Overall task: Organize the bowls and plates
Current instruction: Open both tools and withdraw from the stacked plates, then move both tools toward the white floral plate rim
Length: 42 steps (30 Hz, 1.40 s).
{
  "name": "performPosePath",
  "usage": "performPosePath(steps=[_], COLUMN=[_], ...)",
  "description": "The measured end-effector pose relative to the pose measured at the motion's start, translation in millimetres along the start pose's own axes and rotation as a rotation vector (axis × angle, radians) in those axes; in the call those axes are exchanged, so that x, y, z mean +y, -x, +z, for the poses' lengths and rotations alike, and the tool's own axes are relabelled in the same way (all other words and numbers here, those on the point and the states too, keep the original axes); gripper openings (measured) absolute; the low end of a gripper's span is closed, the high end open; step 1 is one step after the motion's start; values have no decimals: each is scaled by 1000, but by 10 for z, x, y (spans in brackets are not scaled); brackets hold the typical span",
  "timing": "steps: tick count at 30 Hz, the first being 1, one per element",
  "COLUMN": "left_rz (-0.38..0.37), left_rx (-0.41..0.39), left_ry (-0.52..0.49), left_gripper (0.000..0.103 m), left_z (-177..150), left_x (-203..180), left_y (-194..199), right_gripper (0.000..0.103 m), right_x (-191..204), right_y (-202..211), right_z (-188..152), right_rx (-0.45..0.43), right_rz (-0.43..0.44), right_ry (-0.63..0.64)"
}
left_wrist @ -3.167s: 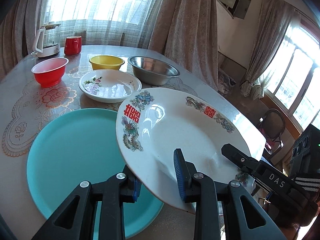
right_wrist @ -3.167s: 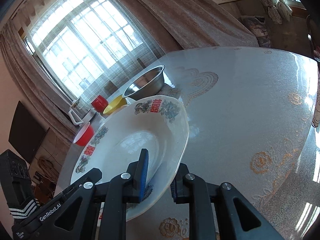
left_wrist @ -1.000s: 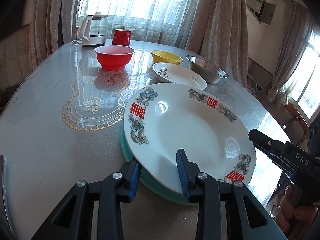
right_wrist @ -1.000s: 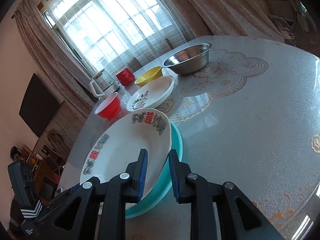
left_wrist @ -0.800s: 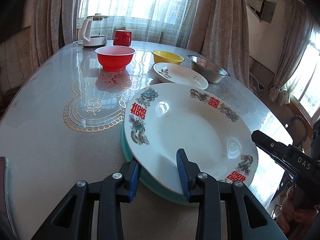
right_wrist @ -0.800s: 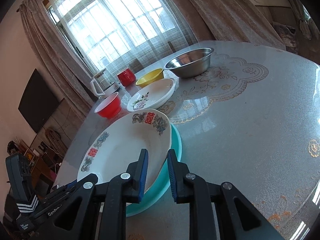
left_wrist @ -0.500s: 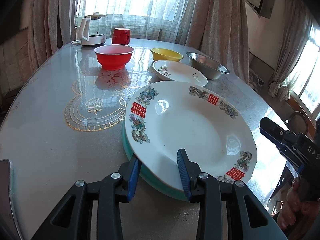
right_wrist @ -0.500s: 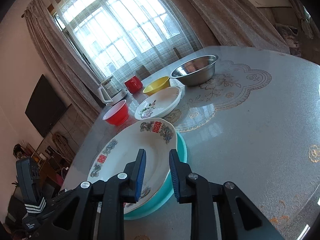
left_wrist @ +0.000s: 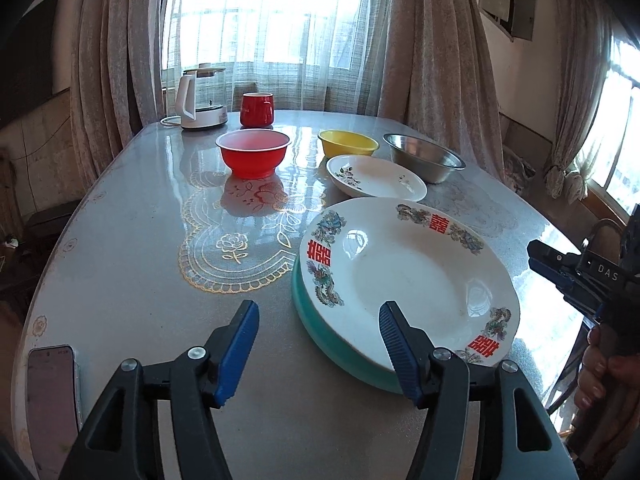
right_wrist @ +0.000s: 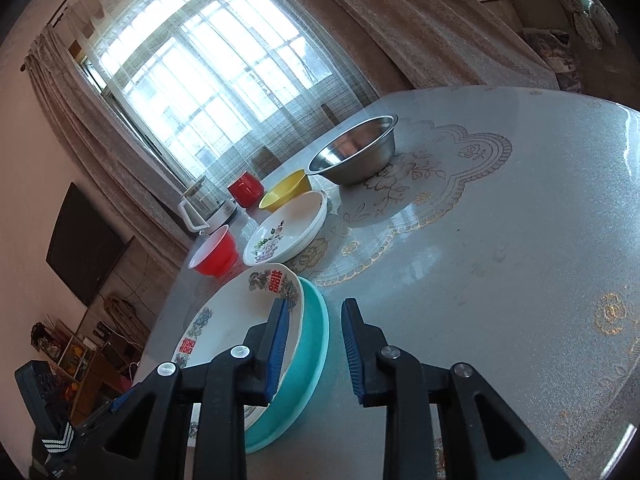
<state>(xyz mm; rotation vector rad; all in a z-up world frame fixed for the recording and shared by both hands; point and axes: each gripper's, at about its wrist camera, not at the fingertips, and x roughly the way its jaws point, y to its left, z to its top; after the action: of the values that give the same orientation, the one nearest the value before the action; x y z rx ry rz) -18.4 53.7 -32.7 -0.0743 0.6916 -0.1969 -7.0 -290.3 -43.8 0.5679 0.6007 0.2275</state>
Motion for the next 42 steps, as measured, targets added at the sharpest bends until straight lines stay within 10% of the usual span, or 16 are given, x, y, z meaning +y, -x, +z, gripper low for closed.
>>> performPosePath(steps=[17,42], left_rz=[6,-33], left_rx=[-30,214], left_ry=[-16,3], left_gripper=[75,83], left_z=[660,1794], left_x=[-102,-41], left_y=[-287,-1776], right_gripper=[31,34], right_x=[-128,-39], right_y=[-305,-1652], right_z=[313,988], right_rx=[76,294], right_rz=[-82,-25], right_ry=[35,62])
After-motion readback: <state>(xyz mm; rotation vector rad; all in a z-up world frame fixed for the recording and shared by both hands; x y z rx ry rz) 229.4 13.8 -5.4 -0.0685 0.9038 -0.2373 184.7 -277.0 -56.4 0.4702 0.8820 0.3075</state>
